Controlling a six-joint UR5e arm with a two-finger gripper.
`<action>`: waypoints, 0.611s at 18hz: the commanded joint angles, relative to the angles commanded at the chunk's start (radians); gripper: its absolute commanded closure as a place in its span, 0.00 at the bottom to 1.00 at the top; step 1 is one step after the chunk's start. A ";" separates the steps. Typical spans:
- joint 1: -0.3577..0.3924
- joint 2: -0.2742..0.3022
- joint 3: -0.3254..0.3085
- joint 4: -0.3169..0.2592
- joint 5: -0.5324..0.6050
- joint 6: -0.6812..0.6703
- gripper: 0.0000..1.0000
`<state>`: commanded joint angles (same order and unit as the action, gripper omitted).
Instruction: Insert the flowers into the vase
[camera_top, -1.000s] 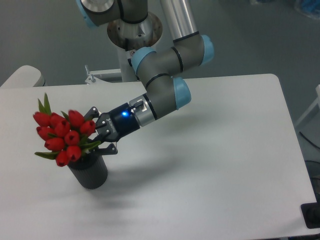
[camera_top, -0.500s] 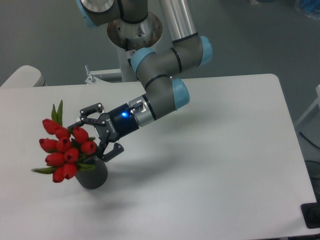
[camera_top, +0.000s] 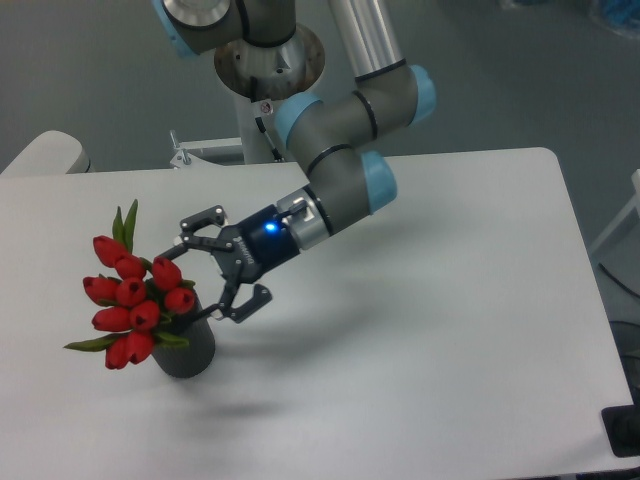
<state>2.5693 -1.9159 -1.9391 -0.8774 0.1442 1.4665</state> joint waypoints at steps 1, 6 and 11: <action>0.009 -0.005 0.018 0.000 0.002 -0.012 0.00; 0.075 -0.043 0.075 -0.005 0.018 -0.034 0.00; 0.112 -0.045 0.120 -0.005 0.184 -0.034 0.00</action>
<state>2.6814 -1.9604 -1.8194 -0.8820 0.3279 1.4327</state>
